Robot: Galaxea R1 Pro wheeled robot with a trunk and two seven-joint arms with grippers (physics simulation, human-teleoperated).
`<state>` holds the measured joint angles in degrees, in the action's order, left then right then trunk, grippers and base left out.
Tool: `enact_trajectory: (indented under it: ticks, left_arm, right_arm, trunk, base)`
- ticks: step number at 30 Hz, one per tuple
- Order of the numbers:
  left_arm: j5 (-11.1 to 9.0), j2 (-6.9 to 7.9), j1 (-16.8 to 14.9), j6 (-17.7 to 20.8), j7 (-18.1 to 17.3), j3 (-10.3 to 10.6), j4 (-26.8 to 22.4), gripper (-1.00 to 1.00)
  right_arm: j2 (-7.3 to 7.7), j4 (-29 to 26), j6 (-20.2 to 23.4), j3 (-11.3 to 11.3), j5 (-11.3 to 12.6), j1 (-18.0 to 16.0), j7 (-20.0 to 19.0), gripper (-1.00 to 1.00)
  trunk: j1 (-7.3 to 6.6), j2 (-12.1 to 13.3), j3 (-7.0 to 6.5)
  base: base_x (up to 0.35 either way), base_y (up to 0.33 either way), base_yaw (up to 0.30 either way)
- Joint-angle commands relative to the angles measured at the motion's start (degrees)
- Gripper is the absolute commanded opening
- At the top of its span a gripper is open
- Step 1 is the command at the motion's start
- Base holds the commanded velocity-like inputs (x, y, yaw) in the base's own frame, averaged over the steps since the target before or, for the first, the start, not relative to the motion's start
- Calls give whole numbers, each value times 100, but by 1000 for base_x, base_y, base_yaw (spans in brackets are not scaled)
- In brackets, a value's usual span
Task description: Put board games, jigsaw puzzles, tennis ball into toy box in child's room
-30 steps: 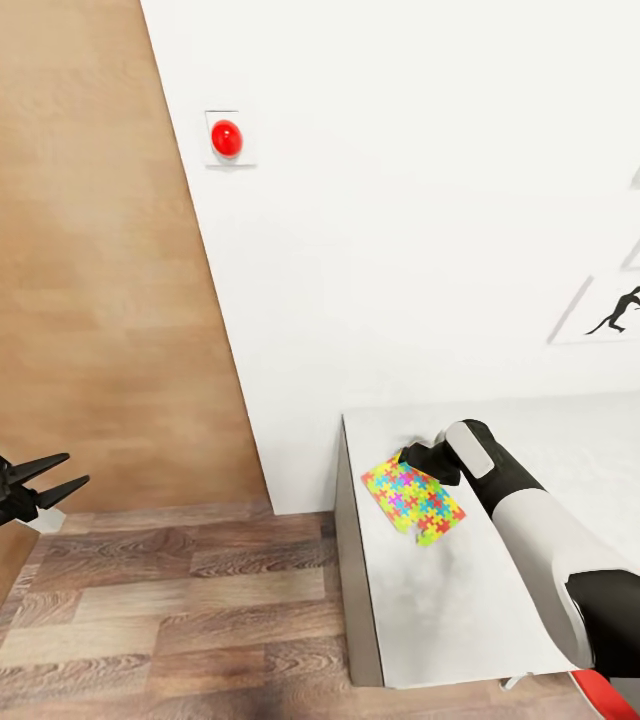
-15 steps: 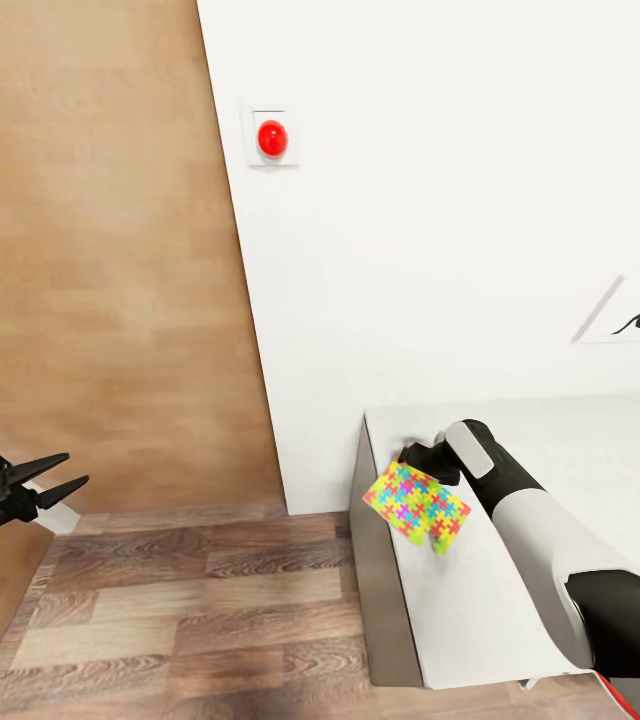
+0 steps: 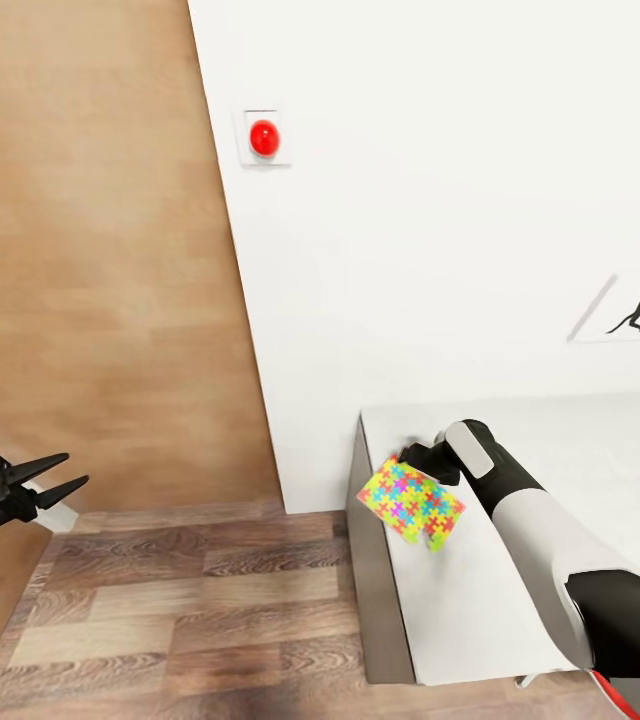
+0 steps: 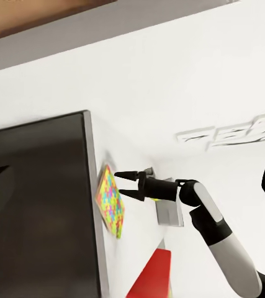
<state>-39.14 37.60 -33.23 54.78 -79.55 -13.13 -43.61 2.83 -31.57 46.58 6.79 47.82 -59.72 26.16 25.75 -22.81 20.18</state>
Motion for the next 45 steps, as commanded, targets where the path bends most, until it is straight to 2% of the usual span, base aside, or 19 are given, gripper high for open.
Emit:
enact_trajectory:
  ticks: [1, 10, 28, 33, 40, 45]
  left_arm:
    - [-15, 2, -4, 59, -9, 3, 2, 100]
    - [-15, 2, -5, 60, -8, 4, -2, 100]
    - [-15, 0, -3, 60, -8, 4, 0, 100]
    - [-15, -6, -3, 59, -8, 10, 0, 100]
    - [-15, -7, -2, 59, -8, 12, 0, 100]
    - [-15, -12, -3, 59, -8, 12, -2, 100]
  right_arm:
    - [7, -8, 9, 42, 61, -5, 50, 100]
    - [8, -8, 9, 42, 61, -5, 52, 100]
    - [15, -60, 1, 31, 56, -5, 48, 100]
    - [18, -509, 4, 26, 58, -1, 54, 100]
    - [73, -1463, 48, 8, 69, 6, 65, 100]
    - [131, -1991, 104, -4, 105, 207, 66, 100]
  trunk:
    - [3, -11, 10]
    - [3, -11, 10]
    - [3, -11, -24]
    - [3, -11, -64]
    - [3, -11, -121]
    - [3, -11, -162]
  base:
    - [-2, 153, 0]
    - [-52, 90, 0]
    - [-54, -24, -36]
    - [0, 0, -155]
    - [0, 0, -163]
    - [0, 0, -166]
